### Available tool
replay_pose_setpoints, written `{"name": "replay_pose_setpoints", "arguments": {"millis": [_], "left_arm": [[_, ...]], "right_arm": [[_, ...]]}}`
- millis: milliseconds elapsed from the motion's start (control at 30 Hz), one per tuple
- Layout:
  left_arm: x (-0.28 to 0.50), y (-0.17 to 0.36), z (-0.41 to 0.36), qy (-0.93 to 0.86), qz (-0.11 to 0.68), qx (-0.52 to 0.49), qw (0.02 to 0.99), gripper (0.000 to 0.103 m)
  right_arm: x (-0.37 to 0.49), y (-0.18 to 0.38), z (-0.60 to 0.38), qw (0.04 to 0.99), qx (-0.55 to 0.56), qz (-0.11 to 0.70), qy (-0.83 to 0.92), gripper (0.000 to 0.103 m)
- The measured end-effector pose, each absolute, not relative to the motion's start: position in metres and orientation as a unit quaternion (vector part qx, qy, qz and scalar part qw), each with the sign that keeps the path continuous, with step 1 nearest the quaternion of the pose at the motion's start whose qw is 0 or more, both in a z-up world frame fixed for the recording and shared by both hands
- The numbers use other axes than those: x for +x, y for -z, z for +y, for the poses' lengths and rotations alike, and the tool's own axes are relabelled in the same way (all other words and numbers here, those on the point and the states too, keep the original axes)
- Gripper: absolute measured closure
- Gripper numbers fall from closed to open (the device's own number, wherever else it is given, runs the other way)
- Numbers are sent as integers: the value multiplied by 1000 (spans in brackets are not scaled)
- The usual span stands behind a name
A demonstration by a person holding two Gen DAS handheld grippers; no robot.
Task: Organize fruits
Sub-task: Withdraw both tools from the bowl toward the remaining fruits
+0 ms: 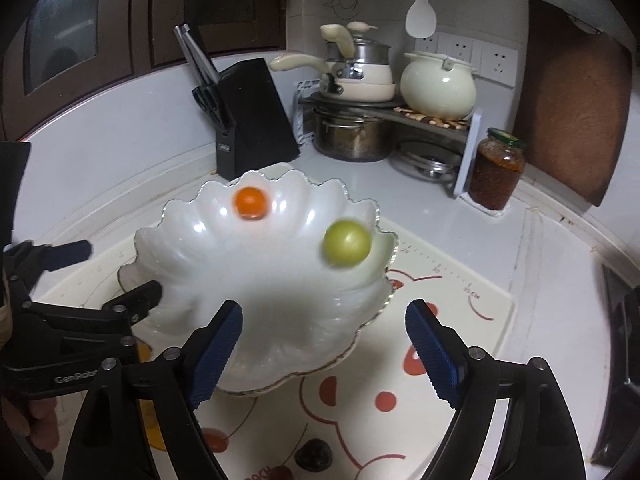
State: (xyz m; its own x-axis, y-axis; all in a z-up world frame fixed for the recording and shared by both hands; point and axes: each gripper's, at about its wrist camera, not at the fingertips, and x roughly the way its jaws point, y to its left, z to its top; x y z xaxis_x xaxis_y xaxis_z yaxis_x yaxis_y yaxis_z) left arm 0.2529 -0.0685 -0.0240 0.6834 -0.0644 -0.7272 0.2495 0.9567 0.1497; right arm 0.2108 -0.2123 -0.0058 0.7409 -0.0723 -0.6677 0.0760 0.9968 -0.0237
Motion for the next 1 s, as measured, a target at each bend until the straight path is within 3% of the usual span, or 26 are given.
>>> {"name": "replay_pose_setpoints", "arguments": {"millis": [133,1000], "left_arm": [[245,20,-68,75,380,129,913,0],[168,-1,-69,85,362,120,920,0]], "right_arm": [[205,3,-215,934,6,355,46,19],[137,-12,-222,942,36,330,41,19]]}}
